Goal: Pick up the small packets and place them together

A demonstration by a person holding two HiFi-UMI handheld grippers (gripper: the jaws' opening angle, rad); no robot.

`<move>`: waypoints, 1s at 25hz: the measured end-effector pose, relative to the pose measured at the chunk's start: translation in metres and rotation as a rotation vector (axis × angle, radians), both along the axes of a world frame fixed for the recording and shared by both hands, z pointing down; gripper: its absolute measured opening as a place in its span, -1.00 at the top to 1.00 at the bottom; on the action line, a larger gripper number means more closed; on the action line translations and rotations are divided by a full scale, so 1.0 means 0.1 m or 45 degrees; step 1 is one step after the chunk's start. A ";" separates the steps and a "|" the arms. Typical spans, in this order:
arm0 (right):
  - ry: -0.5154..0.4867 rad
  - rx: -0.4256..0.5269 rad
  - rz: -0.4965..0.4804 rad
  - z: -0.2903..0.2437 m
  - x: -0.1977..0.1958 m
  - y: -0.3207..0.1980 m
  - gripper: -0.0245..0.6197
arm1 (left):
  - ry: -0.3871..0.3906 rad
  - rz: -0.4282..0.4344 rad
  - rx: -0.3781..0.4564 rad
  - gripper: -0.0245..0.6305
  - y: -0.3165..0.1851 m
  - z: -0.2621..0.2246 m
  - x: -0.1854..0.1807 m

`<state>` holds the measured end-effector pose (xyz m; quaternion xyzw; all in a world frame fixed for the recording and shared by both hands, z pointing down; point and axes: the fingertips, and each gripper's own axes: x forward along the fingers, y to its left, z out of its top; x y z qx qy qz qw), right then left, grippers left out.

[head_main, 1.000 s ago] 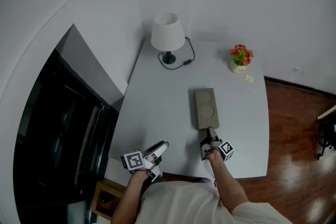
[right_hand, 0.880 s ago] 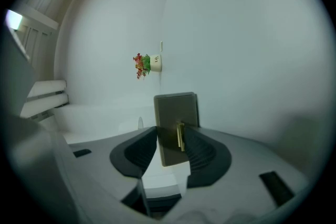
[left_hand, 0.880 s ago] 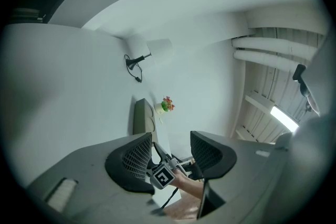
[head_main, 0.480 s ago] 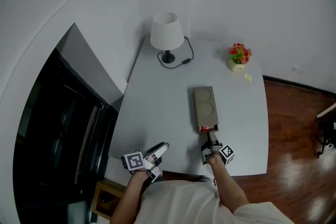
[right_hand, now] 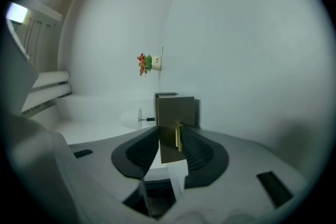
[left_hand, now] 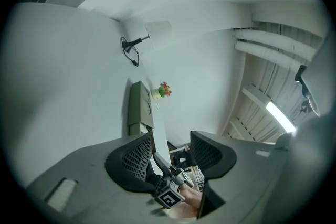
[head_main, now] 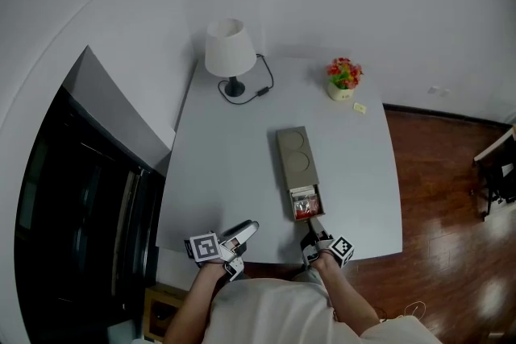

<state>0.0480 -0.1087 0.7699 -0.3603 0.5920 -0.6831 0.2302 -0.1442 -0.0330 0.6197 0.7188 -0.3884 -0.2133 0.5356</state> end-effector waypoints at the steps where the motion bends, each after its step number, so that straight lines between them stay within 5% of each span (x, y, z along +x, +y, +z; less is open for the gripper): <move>1: -0.003 -0.010 0.008 -0.02 0.03 0.09 0.48 | 0.006 0.024 -0.008 0.26 -0.01 0.02 0.05; 12: 0.057 -0.044 -0.014 -0.04 0.37 0.64 0.49 | -0.003 0.248 -0.011 0.26 -0.15 0.11 0.53; 19: 0.011 -0.069 -0.072 -0.04 0.37 0.88 0.49 | 0.001 0.271 -0.009 0.26 -0.19 0.11 0.56; 22: 0.060 -0.054 -0.189 -0.01 0.36 0.90 0.48 | -0.016 0.269 -0.002 0.26 -0.20 0.11 0.54; 25: 0.248 0.005 -0.380 0.03 0.41 0.96 0.19 | -0.029 0.262 0.011 0.26 -0.21 0.09 0.53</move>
